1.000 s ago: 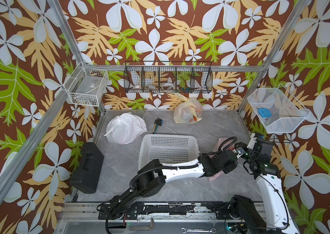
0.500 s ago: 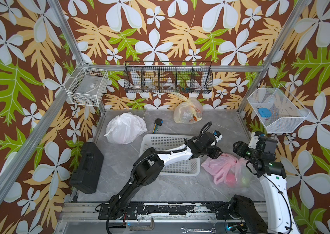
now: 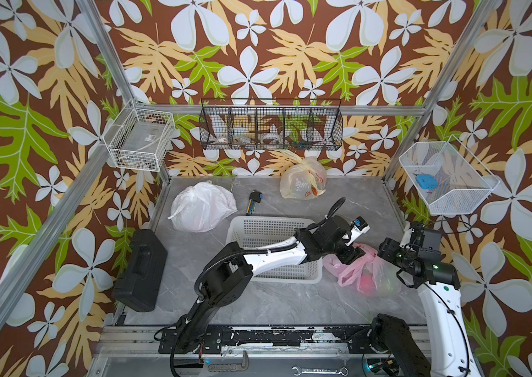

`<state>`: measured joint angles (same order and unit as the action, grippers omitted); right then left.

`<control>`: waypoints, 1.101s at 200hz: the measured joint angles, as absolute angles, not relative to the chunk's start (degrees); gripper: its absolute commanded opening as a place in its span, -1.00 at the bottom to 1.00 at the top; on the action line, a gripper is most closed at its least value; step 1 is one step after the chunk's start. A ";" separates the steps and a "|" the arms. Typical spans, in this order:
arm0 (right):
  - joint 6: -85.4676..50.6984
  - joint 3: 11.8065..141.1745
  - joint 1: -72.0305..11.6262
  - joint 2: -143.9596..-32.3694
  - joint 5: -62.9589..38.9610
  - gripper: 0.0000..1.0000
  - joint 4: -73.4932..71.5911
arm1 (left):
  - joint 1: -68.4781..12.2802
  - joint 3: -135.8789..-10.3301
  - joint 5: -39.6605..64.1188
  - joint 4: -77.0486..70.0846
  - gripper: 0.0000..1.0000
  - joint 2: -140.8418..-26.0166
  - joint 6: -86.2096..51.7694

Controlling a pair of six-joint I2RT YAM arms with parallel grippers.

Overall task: Untie the knot of a plastic bag & take out the apple
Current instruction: Untie the plastic bag at the center of the board.

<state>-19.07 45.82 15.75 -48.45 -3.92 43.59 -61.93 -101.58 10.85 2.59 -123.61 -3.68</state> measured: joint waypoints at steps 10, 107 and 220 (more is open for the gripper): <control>-19.27 44.60 15.75 -49.43 -3.27 0.18 43.51 | -62.04 -105.95 11.03 4.25 0.28 -127.04 -2.83; -22.61 39.20 15.68 -56.07 -5.13 0.35 35.75 | -62.59 -111.66 10.98 13.13 -1.00 -133.67 -1.45; -26.30 32.99 6.66 -48.69 -15.38 0.39 28.58 | -55.92 -98.43 14.06 6.66 -1.00 -124.20 -11.49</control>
